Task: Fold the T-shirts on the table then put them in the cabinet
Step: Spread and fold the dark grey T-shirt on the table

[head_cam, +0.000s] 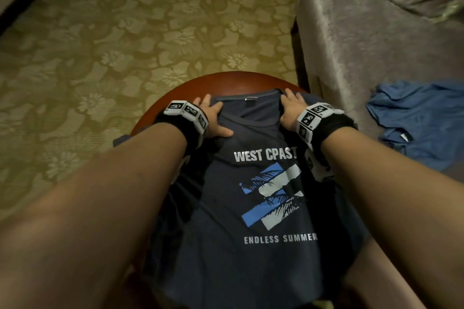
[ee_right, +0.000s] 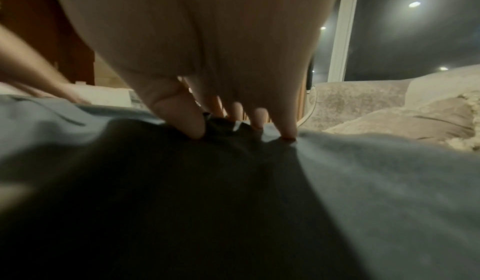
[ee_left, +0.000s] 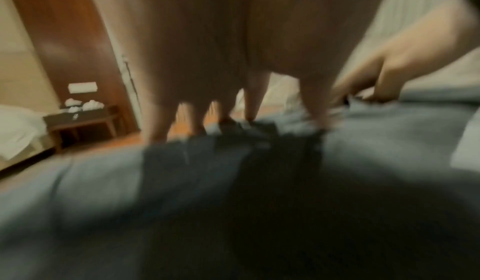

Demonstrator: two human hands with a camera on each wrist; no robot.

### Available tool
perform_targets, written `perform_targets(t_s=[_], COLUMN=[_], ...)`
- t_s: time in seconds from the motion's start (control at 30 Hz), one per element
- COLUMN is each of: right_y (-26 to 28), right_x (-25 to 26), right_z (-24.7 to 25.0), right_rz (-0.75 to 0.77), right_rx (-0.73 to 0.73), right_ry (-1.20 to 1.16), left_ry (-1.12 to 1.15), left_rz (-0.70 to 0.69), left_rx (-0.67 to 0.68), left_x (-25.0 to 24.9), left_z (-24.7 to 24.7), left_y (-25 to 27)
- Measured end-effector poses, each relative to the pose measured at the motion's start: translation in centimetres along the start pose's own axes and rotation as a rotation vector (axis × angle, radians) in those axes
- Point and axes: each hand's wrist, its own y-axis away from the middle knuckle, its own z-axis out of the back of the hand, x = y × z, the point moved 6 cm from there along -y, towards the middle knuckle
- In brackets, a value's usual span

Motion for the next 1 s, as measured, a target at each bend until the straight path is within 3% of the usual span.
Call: perform_targets(t_s=[0.33, 0.47, 0.57, 0.67, 0.77, 0.9, 1.0], right_y=[-0.5, 0.8, 2.1, 3.3, 4.7, 7.3, 8.6], right_x=[-1.4, -1.6, -0.3, 2.7, 6.9, 15.2, 19.7], right_z=[0.5, 1.6, 2.7, 3.5, 3.6, 1.2, -1.9], right_rz=[-0.038, -0.039, -0.024, 0.038, 0.09, 0.275, 0.31], right_rx=[-0.048, -0.059, -0.112, -0.166, -0.156, -0.012, 0.137], right_ry=[-0.023, -0.089, -0.164, -0.163, -0.082, 0.031, 0.087], left_ry=[0.075, 0.152, 0.347, 0.495, 0.458, 0.499, 0.571], left_rz=[0.154, 0.129, 0.02, 0.0, 0.112, 0.238, 0.286], left_rx=[0.02, -0.029, -0.148, -0.177, -0.199, -0.212, -0.081], left_x=[2.2, 2.2, 2.6, 4.0, 7.5, 13.2, 15.4], left_z=[-1.1, -0.9, 0.1, 1.3, 1.5, -0.2, -2.1], left_y=[-0.9, -0.8, -0.5, 1.2, 3.6, 7.2, 8.8])
